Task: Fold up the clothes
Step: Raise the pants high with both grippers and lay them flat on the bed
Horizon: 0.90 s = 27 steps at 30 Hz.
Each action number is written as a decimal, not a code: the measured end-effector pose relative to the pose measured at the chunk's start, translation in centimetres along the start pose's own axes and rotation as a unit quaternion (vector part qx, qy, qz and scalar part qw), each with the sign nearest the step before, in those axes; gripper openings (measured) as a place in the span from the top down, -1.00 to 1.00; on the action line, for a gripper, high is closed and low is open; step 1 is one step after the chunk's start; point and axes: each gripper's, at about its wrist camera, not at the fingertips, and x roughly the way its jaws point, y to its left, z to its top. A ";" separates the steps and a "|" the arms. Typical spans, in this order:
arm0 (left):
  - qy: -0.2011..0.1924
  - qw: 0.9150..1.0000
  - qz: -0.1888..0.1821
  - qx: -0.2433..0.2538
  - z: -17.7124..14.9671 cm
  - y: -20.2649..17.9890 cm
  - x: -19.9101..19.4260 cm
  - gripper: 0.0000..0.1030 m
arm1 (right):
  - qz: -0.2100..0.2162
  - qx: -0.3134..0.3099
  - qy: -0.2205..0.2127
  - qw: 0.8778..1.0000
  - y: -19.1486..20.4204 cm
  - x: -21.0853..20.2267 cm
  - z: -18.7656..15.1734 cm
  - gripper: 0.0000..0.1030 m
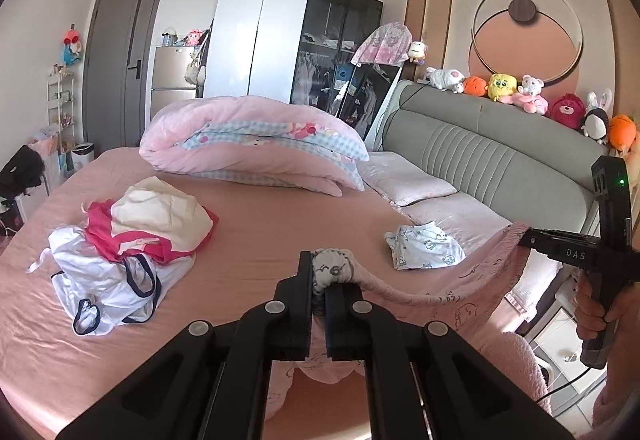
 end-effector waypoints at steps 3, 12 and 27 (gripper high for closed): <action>0.003 1.000 0.006 0.008 -0.2 -0.1 0.3 0.94 | -0.002 -0.009 -0.004 1.000 0.2 -0.1 0.0 0.89; 0.159 0.984 -0.011 -0.078 -7.0 4.3 13.3 0.94 | 0.004 0.066 0.138 0.988 -4.9 11.9 -4.3 0.89; -0.125 0.990 0.007 0.064 16.0 -1.9 0.5 0.91 | -0.012 0.006 -0.191 0.982 -3.4 -4.2 15.0 0.87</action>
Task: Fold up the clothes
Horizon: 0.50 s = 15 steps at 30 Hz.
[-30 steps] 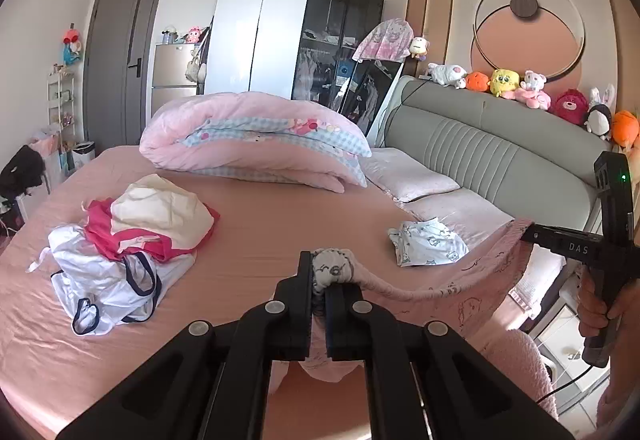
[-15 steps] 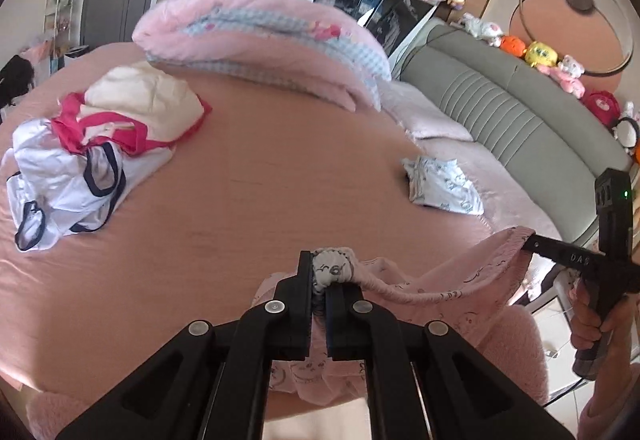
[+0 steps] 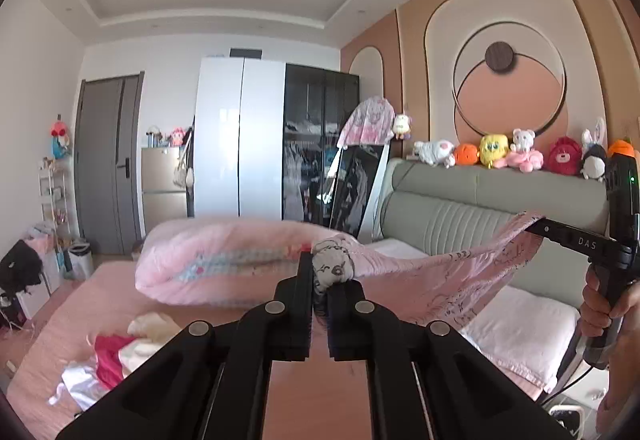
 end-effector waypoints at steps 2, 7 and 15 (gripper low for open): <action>0.049 0.999 0.005 -0.006 -4.2 0.3 0.9 0.91 | 0.000 0.007 0.031 0.999 -0.5 0.1 -3.1 0.86; 0.266 0.959 0.003 -0.101 -22.6 1.7 6.4 0.91 | -0.034 0.041 0.242 0.969 -2.7 7.2 -21.0 0.86; 0.438 0.895 -0.005 -0.088 -38.4 -0.3 9.9 0.91 | -0.050 0.058 0.456 0.887 -4.2 11.5 -41.7 0.85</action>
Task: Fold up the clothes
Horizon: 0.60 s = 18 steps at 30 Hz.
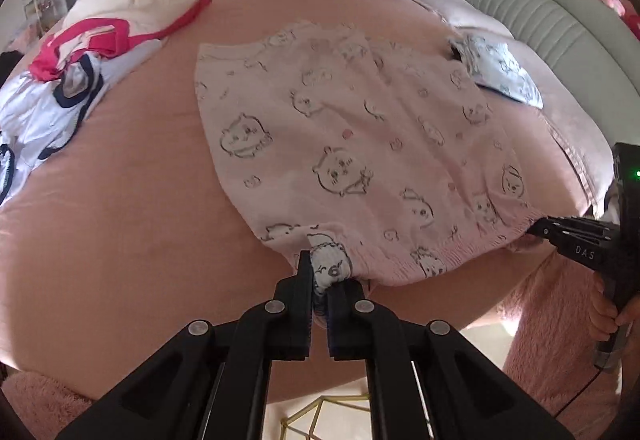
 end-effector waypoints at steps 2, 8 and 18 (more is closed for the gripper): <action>0.002 1.000 0.006 0.004 0.0 -0.4 0.1 0.91 | 0.030 0.001 0.010 0.999 -0.3 0.7 -0.3 0.78; -0.013 1.000 -0.012 -0.002 0.2 -0.9 -0.8 0.91 | 0.088 0.074 -0.010 0.993 -2.4 -0.2 0.2 0.62; -0.015 1.000 0.005 -0.024 -0.5 0.2 -1.5 0.91 | 0.117 0.123 0.001 0.985 -2.3 -1.6 -0.9 0.14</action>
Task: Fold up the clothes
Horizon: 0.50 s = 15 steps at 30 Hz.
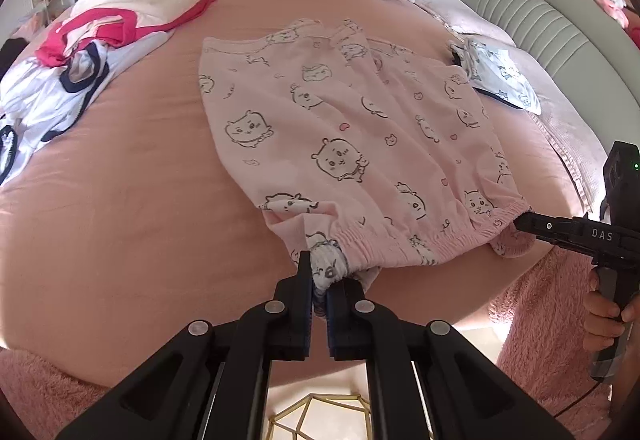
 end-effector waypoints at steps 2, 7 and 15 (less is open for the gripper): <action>-0.012 1.000 0.010 0.002 -0.1 0.1 -0.6 0.89 | -0.026 -0.025 0.001 0.999 0.9 0.5 -0.2 0.14; -0.022 0.999 0.028 0.034 -0.2 -0.8 -1.2 0.70 | -0.137 -0.102 0.002 0.985 3.0 2.9 -1.9 0.25; -0.030 0.991 0.039 0.123 -1.3 -2.3 -1.5 0.33 | -0.149 -0.145 -0.056 0.977 4.5 1.4 -0.3 0.42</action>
